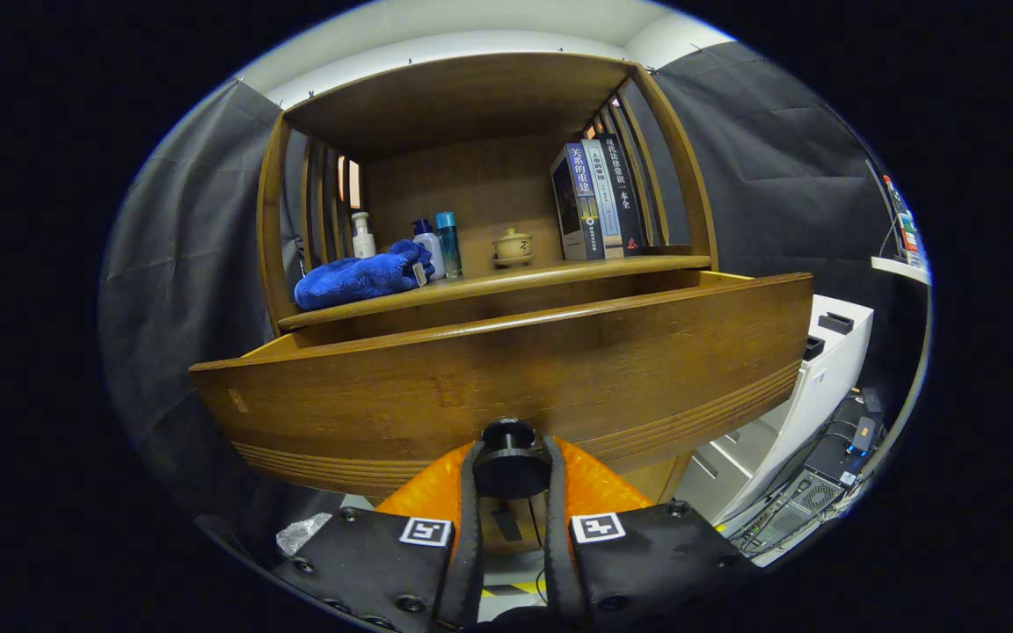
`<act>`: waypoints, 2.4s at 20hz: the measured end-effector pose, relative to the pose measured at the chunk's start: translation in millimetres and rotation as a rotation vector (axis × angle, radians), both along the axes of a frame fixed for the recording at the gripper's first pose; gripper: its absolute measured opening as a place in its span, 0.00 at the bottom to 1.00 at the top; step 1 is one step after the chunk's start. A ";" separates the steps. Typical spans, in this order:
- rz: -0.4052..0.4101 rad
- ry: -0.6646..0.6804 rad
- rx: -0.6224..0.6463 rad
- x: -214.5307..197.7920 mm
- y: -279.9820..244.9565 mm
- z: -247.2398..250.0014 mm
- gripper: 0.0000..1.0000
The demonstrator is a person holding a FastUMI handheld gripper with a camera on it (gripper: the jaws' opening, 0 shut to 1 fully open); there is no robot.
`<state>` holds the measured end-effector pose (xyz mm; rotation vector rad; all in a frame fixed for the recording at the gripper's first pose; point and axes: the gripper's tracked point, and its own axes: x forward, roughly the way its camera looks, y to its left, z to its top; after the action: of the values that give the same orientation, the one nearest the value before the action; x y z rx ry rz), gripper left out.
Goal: Pull open the drawer, take out the items inside it, and place them on the countertop above the cabinet.
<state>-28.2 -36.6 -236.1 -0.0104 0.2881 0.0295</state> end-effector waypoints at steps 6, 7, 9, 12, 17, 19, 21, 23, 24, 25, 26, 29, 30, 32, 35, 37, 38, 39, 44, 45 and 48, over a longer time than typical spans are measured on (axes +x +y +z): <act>-0.007 0.017 -0.017 -34.1 0.5 -2.1 0.36; -0.005 0.018 -0.017 -39.5 1.4 -2.4 0.36; 0.000 0.021 -0.024 -47.3 1.8 -3.1 0.36; -0.002 0.027 -0.035 -49.8 2.3 -4.5 0.37; -0.030 0.027 -0.059 -48.3 -0.1 11.4 0.53; -0.021 0.014 -0.068 -48.4 5.8 28.5 0.61; -0.014 0.002 -0.092 -48.6 9.8 45.8 0.69; -0.013 -0.011 -0.108 -45.2 15.0 63.0 0.76; 0.007 -0.011 -0.111 -44.8 21.7 68.5 0.80; 0.009 -0.025 -0.117 -41.8 22.0 79.2 0.84; 0.016 -0.035 -0.115 -39.3 25.1 87.5 0.88; 0.016 -0.077 -0.084 -24.1 30.7 115.0 0.96; 0.018 -0.083 -0.063 -16.1 34.7 122.6 0.96; 0.005 -0.080 -0.032 0.9 35.8 133.9 0.96; -0.064 -0.047 -0.023 29.2 30.7 142.6 0.97; -0.062 -0.004 -0.013 47.9 36.8 142.3 0.97; -0.056 0.039 -0.004 56.9 40.7 137.3 0.98; -0.044 0.092 0.009 63.1 44.5 130.9 0.98; -0.014 0.239 -0.022 106.1 52.8 107.9 0.98; -0.007 0.262 -0.045 111.7 53.0 103.5 0.99; -0.022 0.345 -0.091 129.0 47.0 87.3 0.99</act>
<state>100.8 10.4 -148.8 -0.0927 0.6345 -0.0040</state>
